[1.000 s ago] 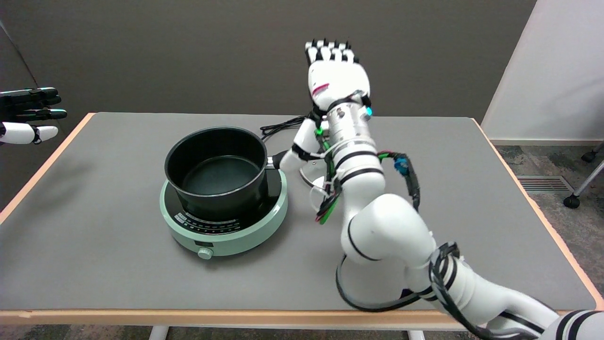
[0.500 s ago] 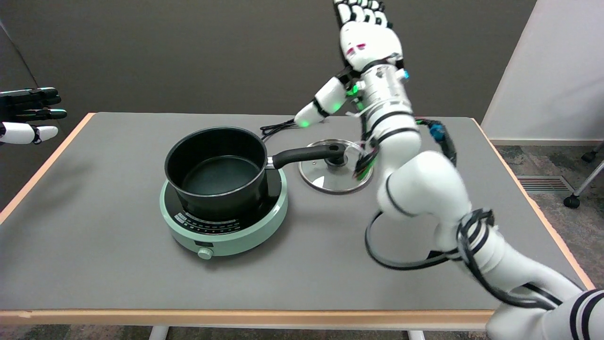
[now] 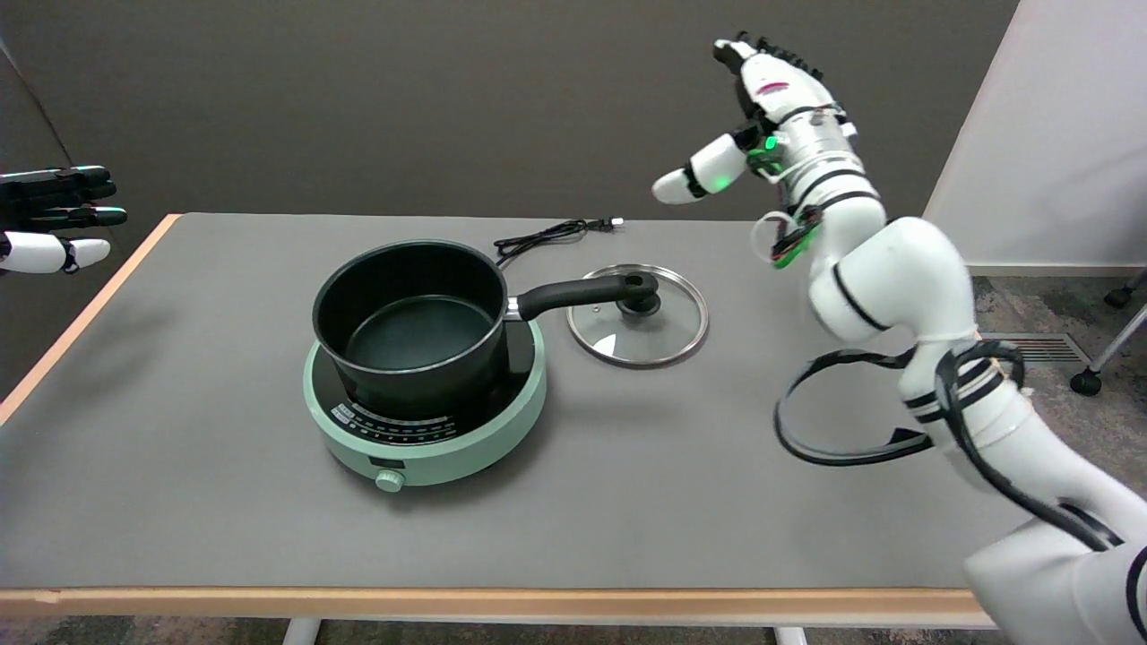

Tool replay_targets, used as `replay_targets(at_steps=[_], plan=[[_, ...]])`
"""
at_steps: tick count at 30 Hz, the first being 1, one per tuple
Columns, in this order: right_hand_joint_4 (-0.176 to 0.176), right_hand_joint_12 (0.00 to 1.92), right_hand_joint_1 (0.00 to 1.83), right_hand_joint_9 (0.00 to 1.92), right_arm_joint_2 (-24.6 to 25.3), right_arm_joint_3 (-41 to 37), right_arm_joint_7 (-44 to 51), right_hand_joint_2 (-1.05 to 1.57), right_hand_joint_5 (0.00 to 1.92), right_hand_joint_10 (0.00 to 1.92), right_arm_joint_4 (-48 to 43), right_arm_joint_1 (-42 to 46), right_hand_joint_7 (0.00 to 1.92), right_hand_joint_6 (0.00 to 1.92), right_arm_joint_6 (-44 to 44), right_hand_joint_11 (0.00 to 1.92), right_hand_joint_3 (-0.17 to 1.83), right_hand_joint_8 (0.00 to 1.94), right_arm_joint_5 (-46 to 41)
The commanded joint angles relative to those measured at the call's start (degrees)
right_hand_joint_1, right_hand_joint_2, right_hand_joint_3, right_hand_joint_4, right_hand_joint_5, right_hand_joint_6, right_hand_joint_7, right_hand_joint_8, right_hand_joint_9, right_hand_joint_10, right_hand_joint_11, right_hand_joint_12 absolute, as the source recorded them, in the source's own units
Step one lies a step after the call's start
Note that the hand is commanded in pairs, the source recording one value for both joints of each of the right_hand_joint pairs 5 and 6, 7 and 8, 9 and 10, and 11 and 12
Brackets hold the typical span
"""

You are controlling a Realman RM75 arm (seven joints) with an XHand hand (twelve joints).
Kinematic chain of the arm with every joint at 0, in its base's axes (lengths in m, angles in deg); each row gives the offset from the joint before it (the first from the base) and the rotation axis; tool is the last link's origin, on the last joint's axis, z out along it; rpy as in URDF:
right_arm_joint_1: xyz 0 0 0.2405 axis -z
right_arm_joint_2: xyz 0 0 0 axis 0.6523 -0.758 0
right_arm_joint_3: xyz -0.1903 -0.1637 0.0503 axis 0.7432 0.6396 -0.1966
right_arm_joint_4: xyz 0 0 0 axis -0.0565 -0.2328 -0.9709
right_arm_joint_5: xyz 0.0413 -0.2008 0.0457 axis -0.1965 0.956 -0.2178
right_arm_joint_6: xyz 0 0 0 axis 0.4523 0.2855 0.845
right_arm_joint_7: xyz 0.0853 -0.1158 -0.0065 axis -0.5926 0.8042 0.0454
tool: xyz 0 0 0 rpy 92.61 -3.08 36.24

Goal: Place the pot onto the induction cooker.

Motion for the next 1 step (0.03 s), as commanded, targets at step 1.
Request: replay_targets(at_steps=[1], plan=[[0.040,0.15,1.09,0.15,-9.57,-8.63,-0.67,-0.15,0.15,0.15,9.90,2.40,0.15,0.15,-16.24,0.15,0.64,0.15,-14.01]])
